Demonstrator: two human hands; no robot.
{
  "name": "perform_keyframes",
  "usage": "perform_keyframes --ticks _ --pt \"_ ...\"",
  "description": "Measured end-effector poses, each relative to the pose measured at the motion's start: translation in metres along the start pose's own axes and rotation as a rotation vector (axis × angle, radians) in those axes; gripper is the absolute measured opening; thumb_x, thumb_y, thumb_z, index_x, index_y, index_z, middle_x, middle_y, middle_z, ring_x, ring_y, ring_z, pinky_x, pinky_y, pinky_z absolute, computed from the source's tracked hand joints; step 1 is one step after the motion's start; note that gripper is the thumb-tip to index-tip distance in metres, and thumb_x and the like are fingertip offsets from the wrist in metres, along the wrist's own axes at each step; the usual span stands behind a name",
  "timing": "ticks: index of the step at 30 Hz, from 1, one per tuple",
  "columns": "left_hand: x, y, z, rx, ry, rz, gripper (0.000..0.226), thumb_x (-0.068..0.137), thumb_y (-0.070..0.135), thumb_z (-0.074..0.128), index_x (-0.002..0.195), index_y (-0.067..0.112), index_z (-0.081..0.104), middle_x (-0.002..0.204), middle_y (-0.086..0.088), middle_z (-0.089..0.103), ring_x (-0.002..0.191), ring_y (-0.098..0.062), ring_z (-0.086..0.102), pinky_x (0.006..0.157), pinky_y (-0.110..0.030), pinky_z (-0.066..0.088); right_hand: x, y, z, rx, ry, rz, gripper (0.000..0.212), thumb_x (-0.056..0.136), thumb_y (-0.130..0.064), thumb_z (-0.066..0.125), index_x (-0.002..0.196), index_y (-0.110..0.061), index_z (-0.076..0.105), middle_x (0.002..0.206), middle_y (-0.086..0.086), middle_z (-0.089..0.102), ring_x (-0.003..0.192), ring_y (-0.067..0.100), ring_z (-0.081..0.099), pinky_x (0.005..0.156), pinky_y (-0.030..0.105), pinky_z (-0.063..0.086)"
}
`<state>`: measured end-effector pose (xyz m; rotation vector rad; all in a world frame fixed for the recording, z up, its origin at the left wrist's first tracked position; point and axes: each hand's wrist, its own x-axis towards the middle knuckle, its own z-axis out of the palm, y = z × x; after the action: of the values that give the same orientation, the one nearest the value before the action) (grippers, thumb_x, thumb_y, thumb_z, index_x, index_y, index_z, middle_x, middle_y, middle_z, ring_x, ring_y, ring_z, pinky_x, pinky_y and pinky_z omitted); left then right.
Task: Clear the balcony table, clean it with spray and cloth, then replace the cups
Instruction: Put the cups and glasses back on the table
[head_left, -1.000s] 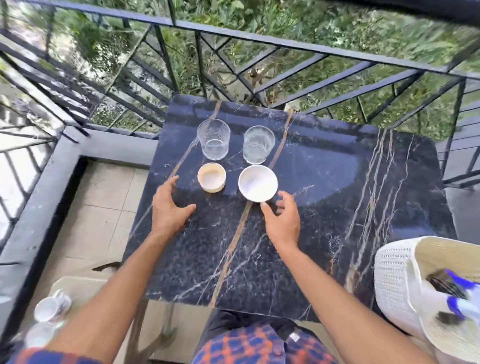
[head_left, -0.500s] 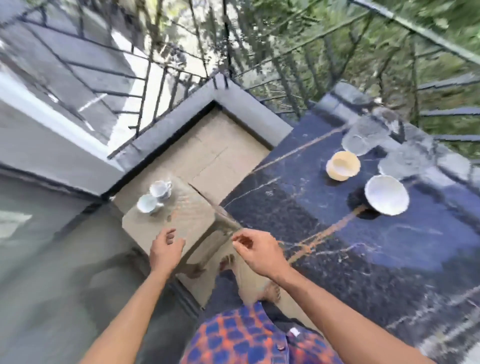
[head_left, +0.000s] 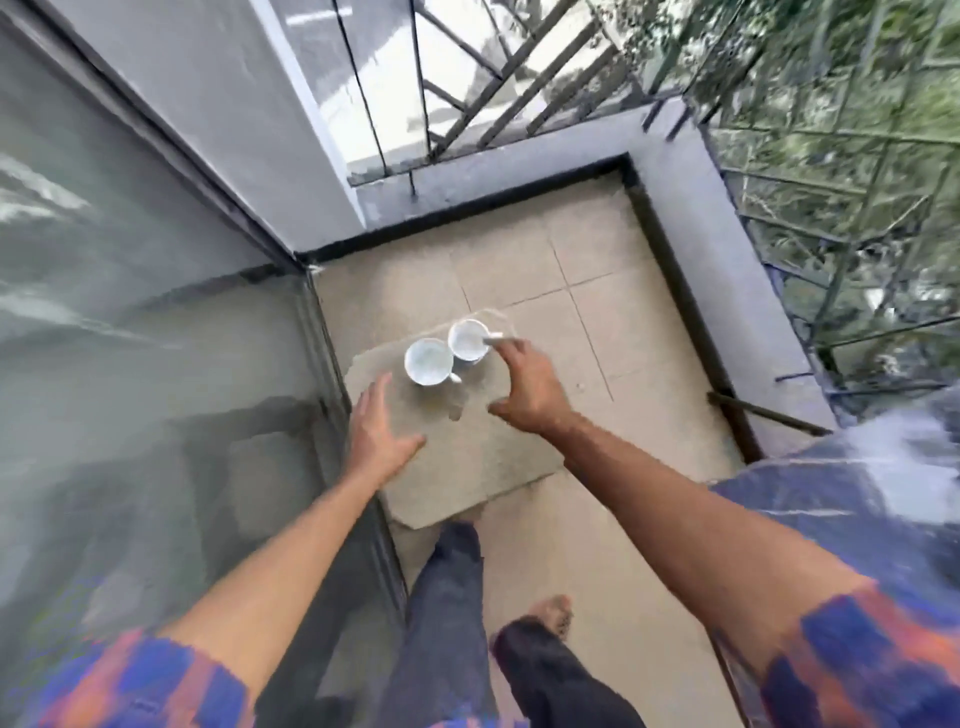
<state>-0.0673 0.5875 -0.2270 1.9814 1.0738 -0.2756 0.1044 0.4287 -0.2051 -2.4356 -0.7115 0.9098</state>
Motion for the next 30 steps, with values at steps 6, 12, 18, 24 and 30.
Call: perform_keyframes --ticks 6,12,18,24,30 --pt "0.079 0.015 0.021 0.12 -0.052 0.21 0.113 0.056 0.041 0.084 0.153 0.019 0.031 0.154 -0.009 0.038 0.142 -0.029 0.035 0.116 -0.034 0.023 0.079 -0.001 0.033 -0.117 -0.065 -0.027 0.102 0.069 -0.067 0.068 0.156 -0.038 0.026 0.166 0.007 0.023 0.15 0.032 0.025 0.114 0.055 0.036" --pt "0.102 0.015 0.035 0.101 -0.014 0.238 0.07 0.061 0.025 0.081 0.125 0.024 0.055 0.122 -0.003 0.062 0.117 -0.032 0.057 0.098 -0.042 0.044 0.087 0.004 0.044 -0.08 -0.008 0.036 0.076 0.076 -0.051 0.078 0.142 -0.032 0.045 0.135 0.0 0.054 0.121 0.03 0.054 0.09 0.041 0.045" --pt "0.055 0.041 0.005 0.023 0.094 0.182 0.073 0.06 0.029 0.089 0.121 0.025 0.049 0.111 0.004 0.061 0.104 -0.027 0.059 0.087 -0.039 0.049 0.024 0.005 0.007 0.356 0.102 0.308 0.071 0.072 -0.052 0.08 0.134 -0.03 0.054 0.123 -0.003 0.065 0.112 0.022 0.061 0.082 0.028 0.041" --pt "-0.018 0.138 -0.032 -0.017 0.079 0.327 0.072 0.062 0.03 0.092 0.117 0.028 0.046 0.11 0.008 0.059 0.098 -0.023 0.059 0.083 -0.037 0.05 -0.107 0.008 -0.085 0.629 0.36 0.293 0.062 0.064 -0.054 0.086 0.117 -0.04 0.057 0.107 -0.015 0.067 0.098 0.01 0.064 0.085 0.035 0.055" --pt "-0.149 0.258 0.002 -0.025 -0.063 0.593 0.071 0.064 0.036 0.093 0.115 0.031 0.045 0.106 0.009 0.058 0.09 -0.017 0.058 0.066 -0.029 0.044 -0.272 0.054 -0.145 0.656 0.62 0.335 0.062 0.064 -0.054 0.085 0.117 -0.043 0.056 0.109 -0.016 0.069 0.1 0.007 0.066 0.089 0.038 0.055"
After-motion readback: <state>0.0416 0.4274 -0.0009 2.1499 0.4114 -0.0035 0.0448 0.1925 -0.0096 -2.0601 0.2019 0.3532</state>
